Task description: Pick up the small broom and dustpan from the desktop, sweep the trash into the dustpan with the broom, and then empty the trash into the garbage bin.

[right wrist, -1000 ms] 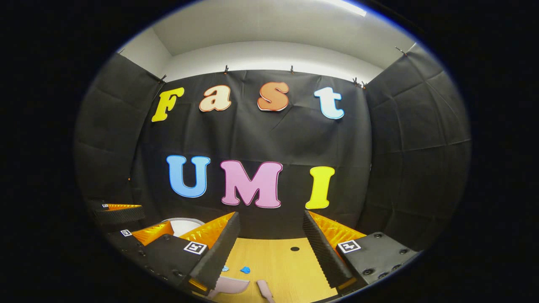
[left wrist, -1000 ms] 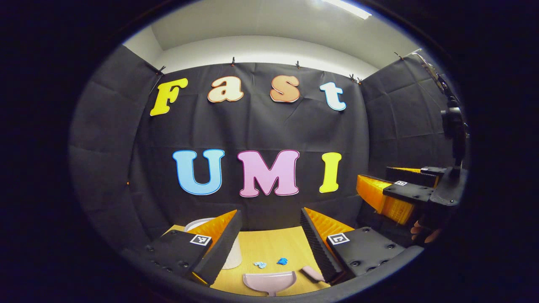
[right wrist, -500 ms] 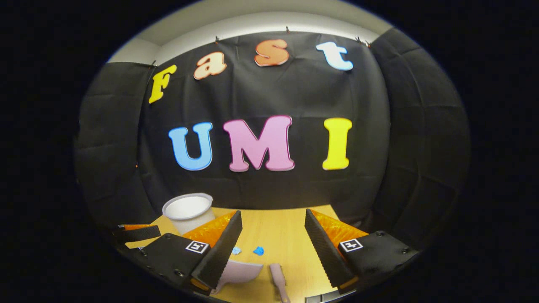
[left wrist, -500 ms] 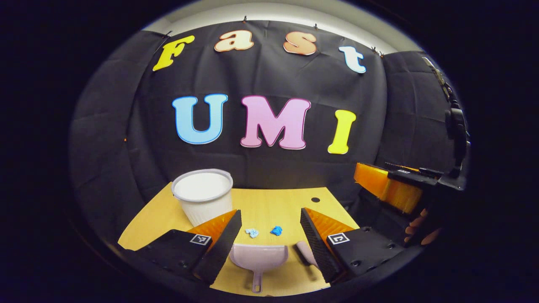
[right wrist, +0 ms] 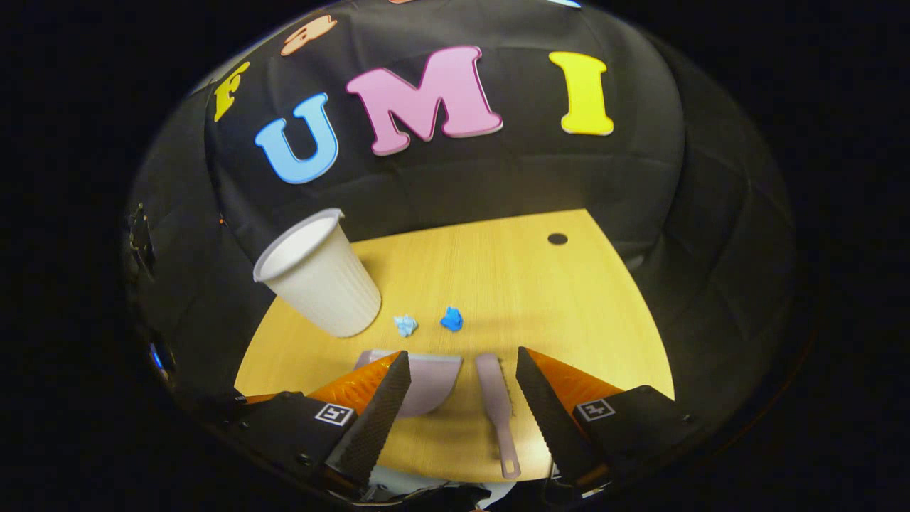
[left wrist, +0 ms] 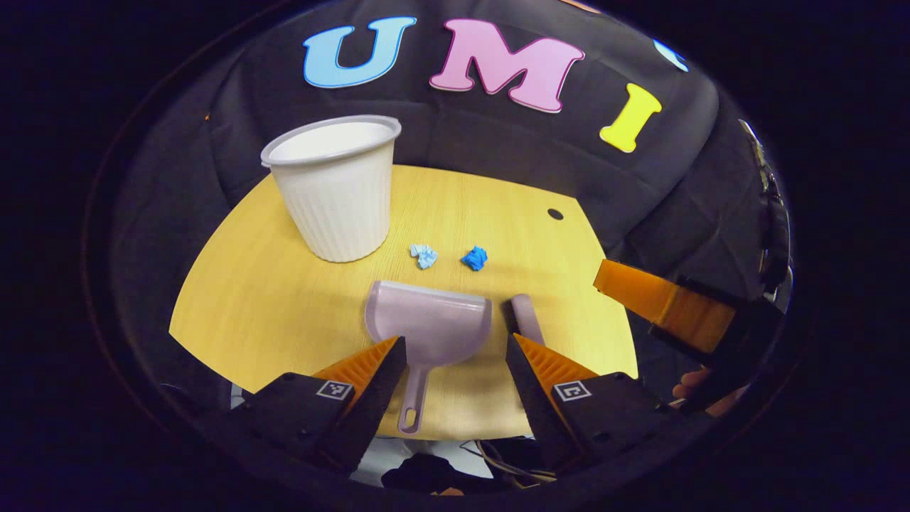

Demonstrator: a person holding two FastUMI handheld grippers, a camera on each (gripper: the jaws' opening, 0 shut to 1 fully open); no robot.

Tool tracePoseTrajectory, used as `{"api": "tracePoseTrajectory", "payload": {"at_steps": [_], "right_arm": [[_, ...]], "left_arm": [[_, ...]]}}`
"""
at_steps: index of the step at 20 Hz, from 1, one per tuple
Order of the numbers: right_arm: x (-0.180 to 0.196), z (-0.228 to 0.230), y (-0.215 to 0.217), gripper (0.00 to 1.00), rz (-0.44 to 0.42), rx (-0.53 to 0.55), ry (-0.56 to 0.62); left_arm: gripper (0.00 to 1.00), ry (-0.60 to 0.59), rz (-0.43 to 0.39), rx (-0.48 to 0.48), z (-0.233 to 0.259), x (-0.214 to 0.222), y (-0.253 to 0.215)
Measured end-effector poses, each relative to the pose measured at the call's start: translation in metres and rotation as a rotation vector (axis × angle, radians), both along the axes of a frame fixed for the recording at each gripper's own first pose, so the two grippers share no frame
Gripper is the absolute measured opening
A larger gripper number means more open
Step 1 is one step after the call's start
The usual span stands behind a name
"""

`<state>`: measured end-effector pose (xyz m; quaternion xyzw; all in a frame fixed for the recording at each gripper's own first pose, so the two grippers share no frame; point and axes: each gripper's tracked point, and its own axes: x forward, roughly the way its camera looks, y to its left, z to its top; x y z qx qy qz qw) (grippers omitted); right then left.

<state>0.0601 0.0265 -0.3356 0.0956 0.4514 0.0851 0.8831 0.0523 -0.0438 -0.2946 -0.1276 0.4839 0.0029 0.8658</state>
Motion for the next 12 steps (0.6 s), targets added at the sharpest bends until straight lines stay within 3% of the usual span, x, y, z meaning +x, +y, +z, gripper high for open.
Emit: {"api": "tracePoseTrajectory", "payload": {"at_steps": [4, 12], "right_arm": [[-0.023, -0.056, 0.004, 0.98, 0.053, -0.034, 0.169], [-0.045, -0.125, -0.003, 0.98, 0.13, -0.13, 0.387]], "left_arm": [[0.85, 0.123, -0.02, 0.034, -0.034, -0.011, 0.011], [0.85, 0.342, -0.08, 0.068, -0.09, -0.015, 0.024]]}}
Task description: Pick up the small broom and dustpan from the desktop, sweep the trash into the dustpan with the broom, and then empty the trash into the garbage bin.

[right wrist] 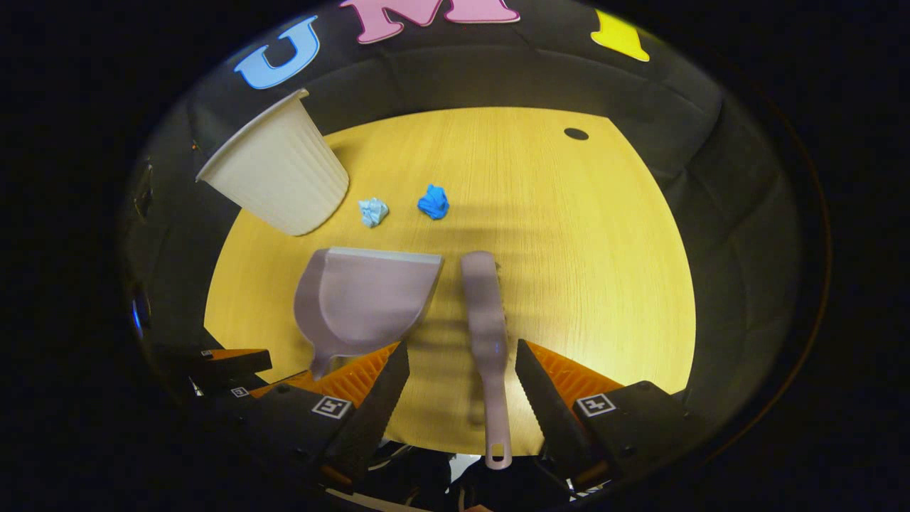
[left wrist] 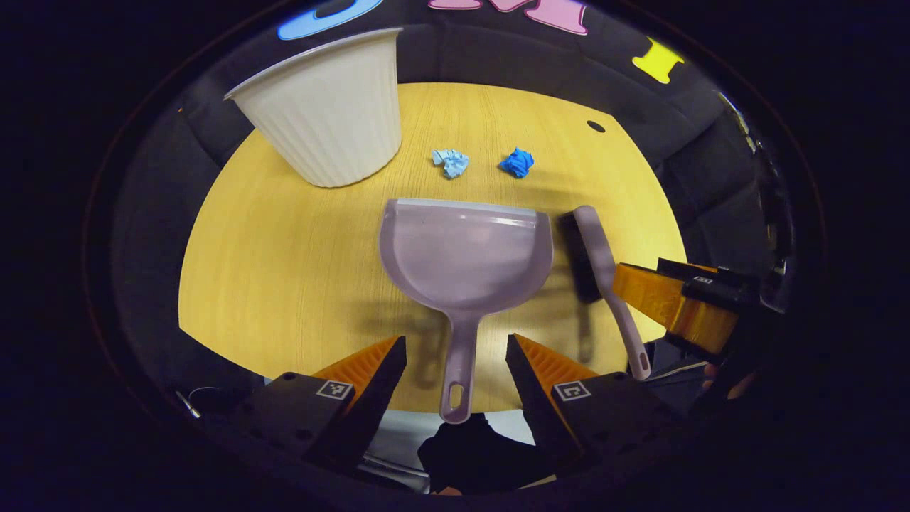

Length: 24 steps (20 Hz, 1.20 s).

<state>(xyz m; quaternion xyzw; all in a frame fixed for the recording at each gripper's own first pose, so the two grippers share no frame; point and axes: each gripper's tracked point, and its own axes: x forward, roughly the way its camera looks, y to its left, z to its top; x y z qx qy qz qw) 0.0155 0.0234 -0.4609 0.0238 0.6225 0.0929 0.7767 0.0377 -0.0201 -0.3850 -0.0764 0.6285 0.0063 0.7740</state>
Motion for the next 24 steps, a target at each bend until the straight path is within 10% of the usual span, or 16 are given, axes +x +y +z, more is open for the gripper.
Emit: {"api": "tracePoseTrajectory", "payload": {"at_steps": [24], "right_arm": [[-0.033, -0.089, -0.012, 0.91, 0.112, -0.172, 0.349]], "left_arm": [[0.85, 0.233, -0.155, 0.05, -0.085, 0.037, -0.001]]}}
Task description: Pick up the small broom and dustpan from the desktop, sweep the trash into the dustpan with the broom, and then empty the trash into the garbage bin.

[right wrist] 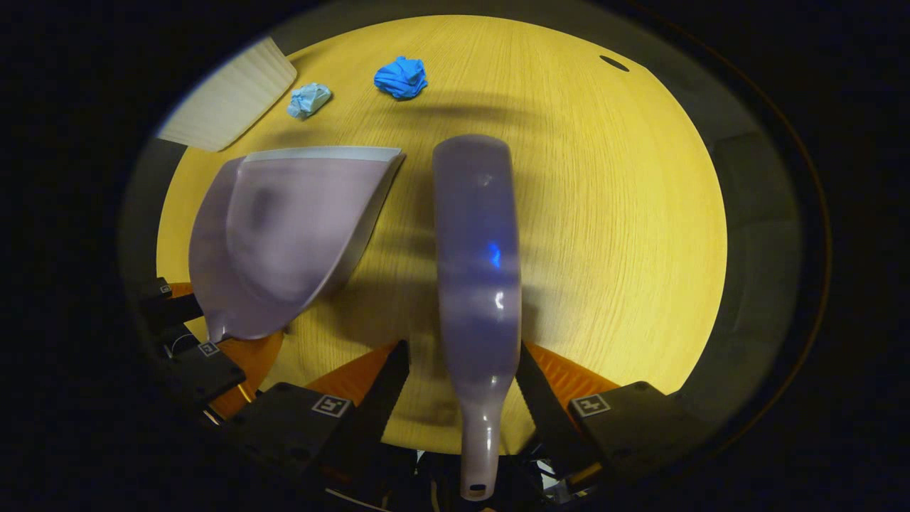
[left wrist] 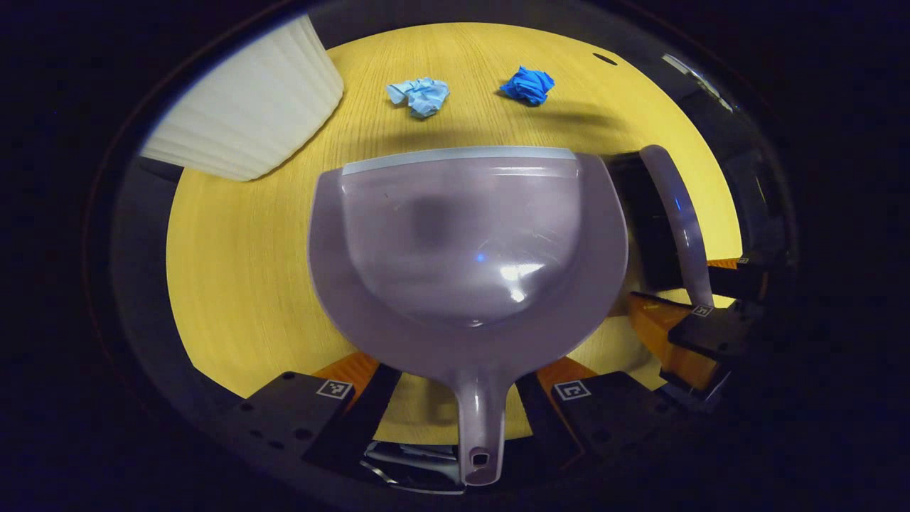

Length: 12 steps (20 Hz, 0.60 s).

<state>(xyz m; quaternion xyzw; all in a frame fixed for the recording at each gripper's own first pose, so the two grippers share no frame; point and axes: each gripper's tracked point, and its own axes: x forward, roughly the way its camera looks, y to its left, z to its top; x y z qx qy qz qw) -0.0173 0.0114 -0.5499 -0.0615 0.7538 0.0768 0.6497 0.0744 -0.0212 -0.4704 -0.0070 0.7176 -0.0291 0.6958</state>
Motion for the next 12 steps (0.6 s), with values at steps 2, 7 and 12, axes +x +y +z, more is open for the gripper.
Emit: {"api": "tracePoseTrajectory", "payload": {"at_steps": [2, 7, 12], "right_arm": [[-0.0001, -0.0022, -0.0011, 0.85, -0.015, -0.008, 0.01], [0.0049, -0.0039, 0.0008, 0.44, -0.042, -0.016, 0.026], [0.0073, -0.0028, -0.0018, 0.41, -0.036, -0.008, 0.016]], "left_arm": [[0.78, 0.016, 0.015, -0.015, -0.0017, 0.0005, -0.0062], [0.36, 0.03, 0.018, -0.009, -0.001, 0.009, -0.0128], [0.31, 0.046, -0.001, 0.003, -0.0014, 0.0093, -0.0125]]}}
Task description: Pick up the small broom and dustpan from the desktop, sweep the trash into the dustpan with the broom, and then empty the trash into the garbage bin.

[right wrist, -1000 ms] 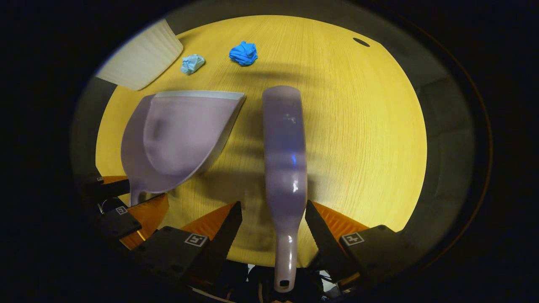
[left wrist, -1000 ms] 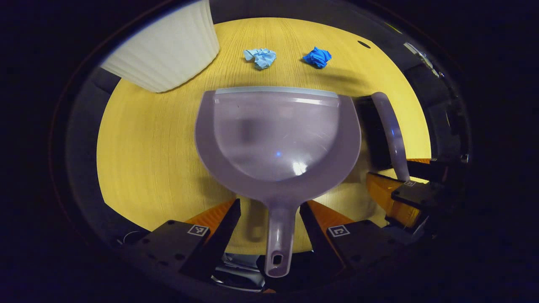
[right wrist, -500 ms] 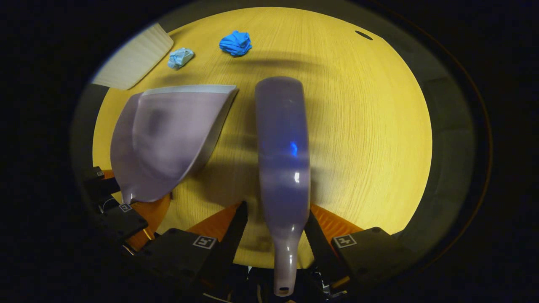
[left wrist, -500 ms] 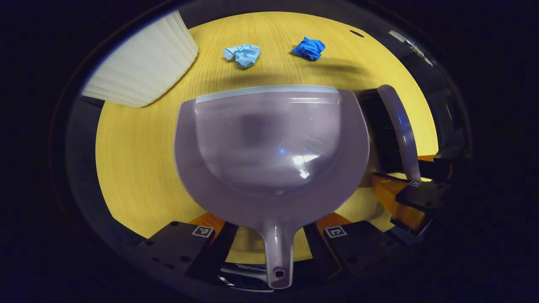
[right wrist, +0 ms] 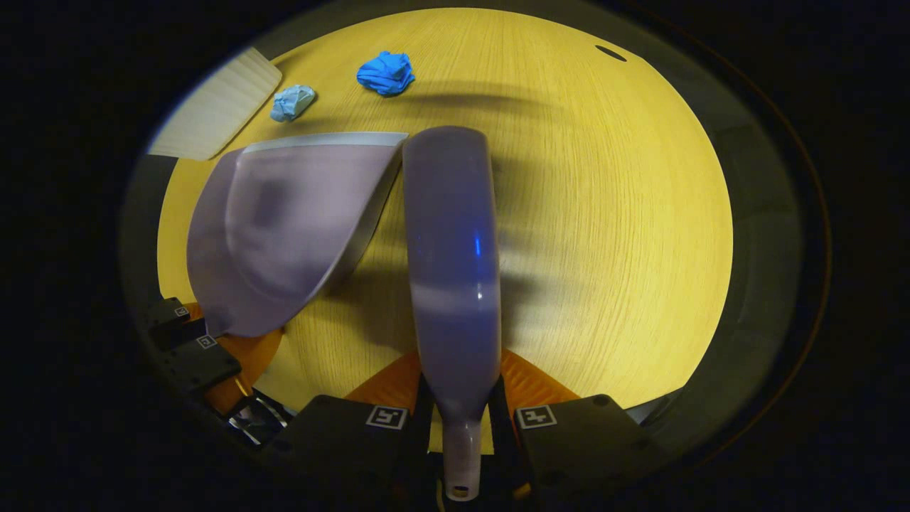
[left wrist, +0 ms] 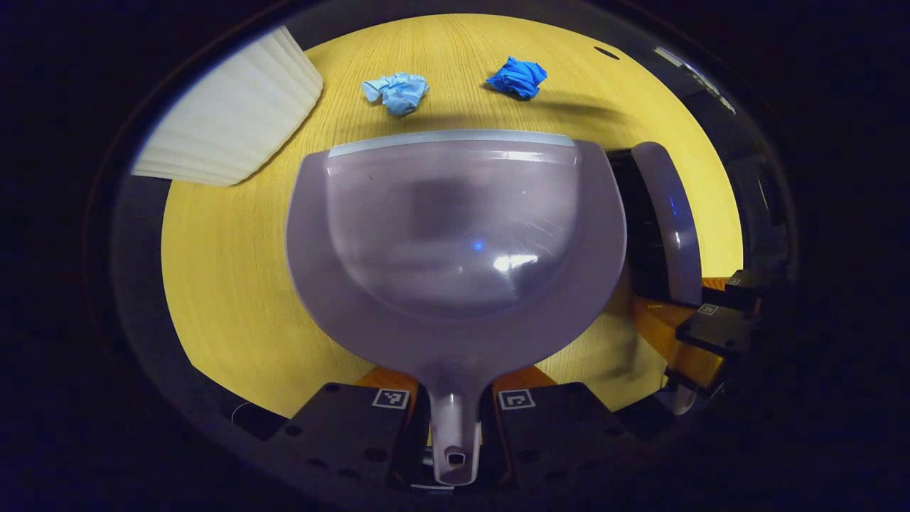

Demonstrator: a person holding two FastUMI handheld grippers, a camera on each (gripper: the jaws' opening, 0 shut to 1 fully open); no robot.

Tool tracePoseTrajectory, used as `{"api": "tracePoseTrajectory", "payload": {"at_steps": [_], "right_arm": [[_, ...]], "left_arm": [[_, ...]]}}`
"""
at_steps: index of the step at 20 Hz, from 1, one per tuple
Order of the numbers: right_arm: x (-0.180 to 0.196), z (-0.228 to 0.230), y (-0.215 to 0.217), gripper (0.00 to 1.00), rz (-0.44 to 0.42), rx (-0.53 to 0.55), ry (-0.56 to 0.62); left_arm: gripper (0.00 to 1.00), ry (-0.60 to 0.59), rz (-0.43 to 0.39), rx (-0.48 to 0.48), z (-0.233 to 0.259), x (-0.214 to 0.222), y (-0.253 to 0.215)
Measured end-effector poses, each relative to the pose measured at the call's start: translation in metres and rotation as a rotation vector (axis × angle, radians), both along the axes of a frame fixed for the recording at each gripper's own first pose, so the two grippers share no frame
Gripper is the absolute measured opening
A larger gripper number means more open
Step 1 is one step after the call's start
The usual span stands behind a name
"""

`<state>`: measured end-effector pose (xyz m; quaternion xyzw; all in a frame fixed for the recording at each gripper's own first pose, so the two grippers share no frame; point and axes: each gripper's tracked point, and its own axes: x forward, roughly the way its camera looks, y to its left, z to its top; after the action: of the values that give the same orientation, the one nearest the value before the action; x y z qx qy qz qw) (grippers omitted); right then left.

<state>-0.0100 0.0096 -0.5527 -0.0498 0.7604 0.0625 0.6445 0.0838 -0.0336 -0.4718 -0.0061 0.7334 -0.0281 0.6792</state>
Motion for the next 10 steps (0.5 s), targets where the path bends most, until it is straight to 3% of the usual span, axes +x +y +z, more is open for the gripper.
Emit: {"api": "tracePoseTrajectory", "payload": {"at_steps": [4, 7, 10], "right_arm": [[0.001, 0.002, -0.005, 0.34, -0.018, -0.022, -0.01], [0.006, 0.009, 0.0, 0.22, -0.007, 0.019, -0.026], [0.026, 0.02, -0.002, 0.21, 0.035, 0.037, -0.066]], "left_arm": [[0.27, -0.006, -0.041, 0.003, 0.001, 0.001, 0.007], [0.25, -0.009, -0.057, -0.003, 0.002, -0.004, 0.014], [0.25, -0.01, -0.084, -0.001, 0.005, -0.012, 0.023]]}}
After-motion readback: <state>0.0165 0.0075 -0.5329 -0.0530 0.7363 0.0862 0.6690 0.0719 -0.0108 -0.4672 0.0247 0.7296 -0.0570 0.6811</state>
